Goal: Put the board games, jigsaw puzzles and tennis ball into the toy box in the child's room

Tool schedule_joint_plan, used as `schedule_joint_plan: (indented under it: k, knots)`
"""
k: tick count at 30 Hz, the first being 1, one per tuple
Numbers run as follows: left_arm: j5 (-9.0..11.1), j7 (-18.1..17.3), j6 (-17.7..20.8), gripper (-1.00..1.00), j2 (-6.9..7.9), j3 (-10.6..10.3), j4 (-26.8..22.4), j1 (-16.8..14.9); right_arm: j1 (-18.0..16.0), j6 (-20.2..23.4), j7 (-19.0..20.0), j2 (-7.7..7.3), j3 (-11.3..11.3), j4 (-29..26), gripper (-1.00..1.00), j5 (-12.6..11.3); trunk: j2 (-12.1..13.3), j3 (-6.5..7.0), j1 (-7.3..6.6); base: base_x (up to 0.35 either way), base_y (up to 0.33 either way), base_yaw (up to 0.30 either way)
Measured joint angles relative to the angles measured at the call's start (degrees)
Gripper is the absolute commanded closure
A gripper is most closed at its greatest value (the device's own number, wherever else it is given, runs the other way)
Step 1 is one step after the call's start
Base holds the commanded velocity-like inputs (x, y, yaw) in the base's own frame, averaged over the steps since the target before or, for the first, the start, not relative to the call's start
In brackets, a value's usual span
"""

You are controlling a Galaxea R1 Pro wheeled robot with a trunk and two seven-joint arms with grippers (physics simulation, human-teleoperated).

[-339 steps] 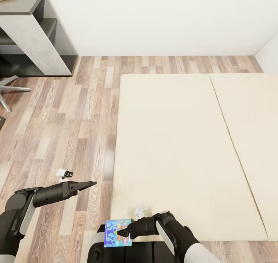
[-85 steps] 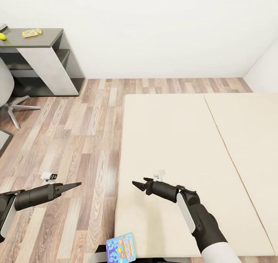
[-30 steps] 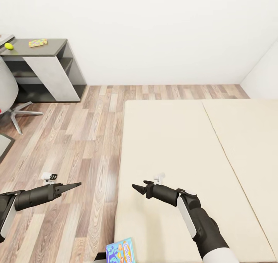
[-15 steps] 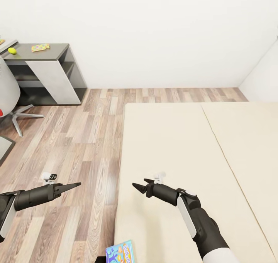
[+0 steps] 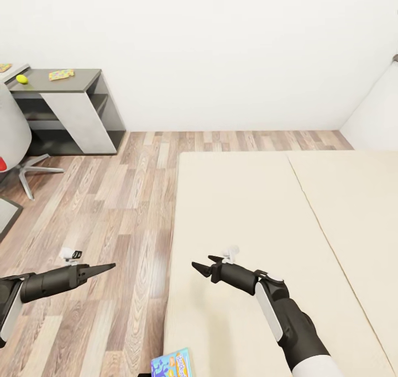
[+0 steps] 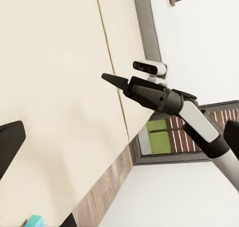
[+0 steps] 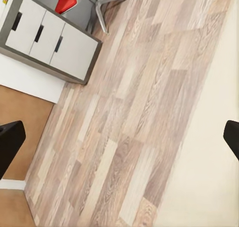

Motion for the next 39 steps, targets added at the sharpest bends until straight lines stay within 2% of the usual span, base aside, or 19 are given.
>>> schedule_joint_plan:
  k: [8, 20, 23, 25, 29, 39]
  knots:
    - [-1.6, 0.0, -0.2, -1.0, -0.02, 0.6, 0.3, 0.0, 0.0, -0.1, -0.1, -0.24, 0.0, 0.1, -1.0, 0.1, 0.0, 0.75, 0.0, 0.0, 0.0, 0.0]
    - [-2.4, 0.0, -0.3, -1.0, -0.03, 2.4, 0.5, 0.0, 0.2, -0.2, 0.0, -0.6, 0.0, 0.2, -1.0, 0.1, 0.0, 1.87, 0.0, 0.0, 0.0, 0.0]
    - [-3.5, 0.1, -0.3, -1.0, -0.03, 2.6, 0.6, 0.0, 0.5, -0.2, 0.0, -0.63, -0.1, 0.1, -1.0, 0.0, 0.0, 2.15, 0.0, 0.0, 0.0, 0.0]
    - [-5.1, 1.0, -0.3, -1.0, -0.04, 2.8, 0.6, 0.0, 0.7, -0.2, 0.0, -0.64, -0.3, -0.1, -1.0, -0.1, 0.0, 2.33, 0.0, 0.0, 0.0, 0.0]
    - [-7.0, 2.0, -0.3, -1.0, -0.12, 2.8, 0.6, 0.0, 0.9, -0.2, 0.1, -0.67, -0.5, -0.1, -1.0, -0.1, 0.0, 2.71, 0.0, 0.0, 0.0, 0.0]
    - [-8.2, 2.7, -0.2, -1.0, -0.19, 2.9, 0.6, 0.0, 1.0, -0.2, 0.1, -0.73, -0.7, -0.2, -1.0, 0.0, 0.0, 3.64, 0.0, 0.0, 0.0, 0.0]
